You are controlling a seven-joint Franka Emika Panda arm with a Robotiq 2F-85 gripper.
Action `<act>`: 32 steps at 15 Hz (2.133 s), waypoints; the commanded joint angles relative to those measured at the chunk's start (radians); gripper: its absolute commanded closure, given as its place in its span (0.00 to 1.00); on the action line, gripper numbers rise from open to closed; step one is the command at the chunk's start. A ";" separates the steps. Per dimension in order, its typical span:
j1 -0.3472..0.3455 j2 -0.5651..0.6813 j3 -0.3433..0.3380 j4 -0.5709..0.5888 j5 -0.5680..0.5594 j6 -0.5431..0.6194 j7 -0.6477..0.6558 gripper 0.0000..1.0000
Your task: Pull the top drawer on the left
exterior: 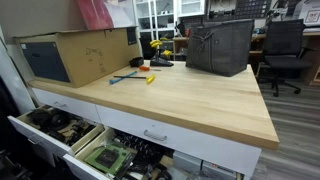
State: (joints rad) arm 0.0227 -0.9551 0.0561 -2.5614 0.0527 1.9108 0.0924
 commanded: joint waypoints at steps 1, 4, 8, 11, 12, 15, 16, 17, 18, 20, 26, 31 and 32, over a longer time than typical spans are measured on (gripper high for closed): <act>-0.002 0.001 0.001 0.002 0.001 -0.002 -0.002 0.00; -0.002 0.001 0.001 0.002 0.001 -0.002 -0.002 0.00; 0.001 0.083 0.049 0.040 0.015 0.045 0.045 0.00; 0.002 0.184 0.116 0.083 0.029 0.082 0.124 0.00; -0.002 0.224 0.137 0.092 0.031 0.099 0.159 0.00; -0.014 0.342 0.188 0.147 0.029 0.112 0.278 0.00; -0.016 0.376 0.195 0.164 0.029 0.104 0.315 0.00; -0.015 0.402 0.197 0.167 0.028 0.107 0.344 0.00; -0.022 0.425 0.207 0.170 0.015 0.124 0.389 0.00; -0.020 0.465 0.214 0.160 0.013 0.140 0.462 0.00; 0.003 0.501 0.284 0.055 -0.025 0.297 0.704 0.00; 0.030 0.559 0.375 0.002 -0.074 0.303 0.990 0.00; 0.038 0.576 0.386 0.002 -0.077 0.299 1.039 0.00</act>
State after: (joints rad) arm 0.0377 -0.4267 0.4223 -2.5478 -0.0005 2.1918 1.0043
